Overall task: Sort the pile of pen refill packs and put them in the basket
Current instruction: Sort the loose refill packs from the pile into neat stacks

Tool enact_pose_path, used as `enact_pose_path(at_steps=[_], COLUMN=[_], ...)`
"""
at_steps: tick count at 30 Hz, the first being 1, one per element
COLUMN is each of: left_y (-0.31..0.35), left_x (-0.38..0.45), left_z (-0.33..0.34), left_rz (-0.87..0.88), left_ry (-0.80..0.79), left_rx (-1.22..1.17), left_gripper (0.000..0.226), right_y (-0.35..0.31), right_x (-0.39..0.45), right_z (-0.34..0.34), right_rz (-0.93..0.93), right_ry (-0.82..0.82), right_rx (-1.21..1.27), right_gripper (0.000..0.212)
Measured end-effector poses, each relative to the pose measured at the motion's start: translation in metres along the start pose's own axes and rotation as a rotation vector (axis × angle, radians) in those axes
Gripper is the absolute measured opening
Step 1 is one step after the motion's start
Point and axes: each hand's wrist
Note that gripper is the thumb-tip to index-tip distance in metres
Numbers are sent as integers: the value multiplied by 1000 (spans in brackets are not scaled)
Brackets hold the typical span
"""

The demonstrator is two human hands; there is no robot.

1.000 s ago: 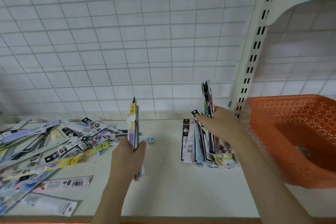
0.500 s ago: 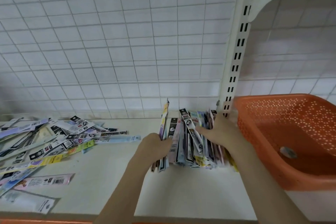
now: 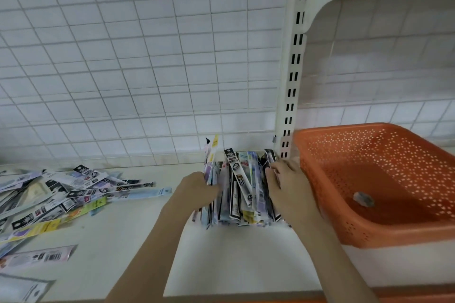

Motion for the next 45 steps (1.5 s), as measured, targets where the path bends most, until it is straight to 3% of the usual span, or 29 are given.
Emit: enact_pose_path(at_steps=[4, 9, 15, 19, 23, 28, 32, 41, 45], left_y=[9, 3, -10, -10, -6, -6, -19, -108, -166], left_x=[0, -2, -3, -2, -3, -1, -3, -46, -57], left_z=[4, 1, 6, 6, 4, 6, 1, -10, -42], left_rz=[22, 29, 74, 62, 8, -19, -29, 167, 172], left_ry=[45, 161, 308, 369, 447, 342, 319, 545, 632], left_rx=[85, 111, 141, -23, -62, 184, 245, 8, -35], left_gripper=[44, 46, 40, 23, 26, 39, 45, 26, 15], right_y=[4, 5, 0, -3, -4, -5, -9, -69, -109], right_x=[-12, -21, -25, -26, -26, -27, -27, -31, -39], right_z=[1, -1, 2, 4, 2, 0, 0, 21, 49], right_rz=[-43, -36, -71, -76, -93, -122, -136, -254, -309], right_ry=[16, 8, 11, 17, 4, 34, 33, 83, 24], right_rx=[51, 76, 26, 6, -14, -25, -54, -35, 12], right_gripper=[20, 21, 20, 19, 18, 16, 15, 15, 19])
Point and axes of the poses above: each hand's wrist, its own x-axis towards the middle knuckle, its own z-axis out of the palm, y = z × x, and after that the axes turned 10 degrees about -z, right-handed
